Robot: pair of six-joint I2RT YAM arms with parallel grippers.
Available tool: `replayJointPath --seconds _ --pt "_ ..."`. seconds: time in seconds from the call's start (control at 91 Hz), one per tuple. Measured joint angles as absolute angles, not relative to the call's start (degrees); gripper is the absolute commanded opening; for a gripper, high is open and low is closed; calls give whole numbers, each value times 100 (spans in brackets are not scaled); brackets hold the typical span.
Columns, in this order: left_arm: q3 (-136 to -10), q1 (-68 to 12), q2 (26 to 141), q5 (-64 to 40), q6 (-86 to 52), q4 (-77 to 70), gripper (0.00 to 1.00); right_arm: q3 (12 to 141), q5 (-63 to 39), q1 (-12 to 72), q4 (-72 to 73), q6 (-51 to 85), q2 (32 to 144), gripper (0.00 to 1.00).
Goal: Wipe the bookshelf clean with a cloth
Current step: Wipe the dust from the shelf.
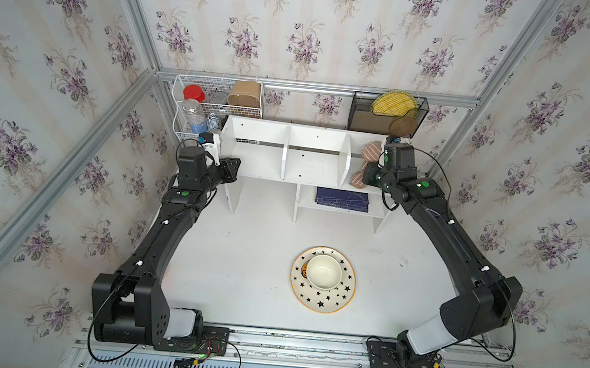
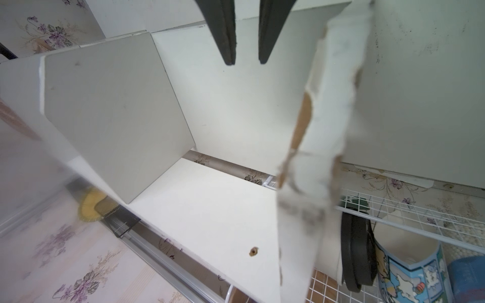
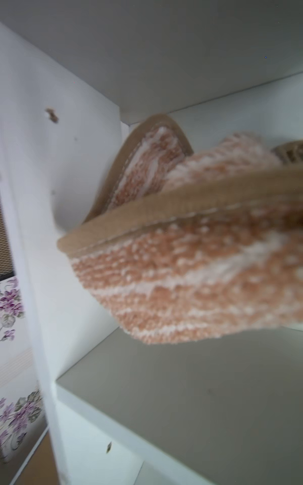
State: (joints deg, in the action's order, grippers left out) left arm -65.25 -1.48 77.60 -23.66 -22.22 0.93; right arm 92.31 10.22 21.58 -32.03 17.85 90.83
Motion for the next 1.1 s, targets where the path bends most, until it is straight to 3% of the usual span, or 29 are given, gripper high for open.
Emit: replayJointPath --seconds 0.088,0.264,0.506,0.703,0.923,0.978,1.044,1.099 --pt "-6523 -235 7708 -2370 -2215 69 0 9109 1057 2158 -3323 1791 8927 32" --pt "-6598 -274 7658 -2344 -2217 75 0 9102 1361 2283 -3500 1649 8547 59" --pt "-6608 -309 7677 -2368 -2226 78 0 9129 1767 2287 -3621 1444 8346 65" --pt "-6608 -451 7721 -2414 -2217 86 0 9273 1874 2285 -3479 1288 8934 54" --pt "-6619 -480 7811 -2399 -2106 169 0 9008 1791 2285 -3168 1343 9295 55" --pt "-6635 -517 7841 -2403 -2047 207 0 8755 1715 2285 -2956 1380 9196 46" --pt "-6667 -565 7861 -2408 -1966 276 0 8471 1682 2285 -2661 1461 9087 24" --pt "-6726 -593 7881 -2412 -1931 311 0 8302 1634 2255 -2432 1503 9028 12"
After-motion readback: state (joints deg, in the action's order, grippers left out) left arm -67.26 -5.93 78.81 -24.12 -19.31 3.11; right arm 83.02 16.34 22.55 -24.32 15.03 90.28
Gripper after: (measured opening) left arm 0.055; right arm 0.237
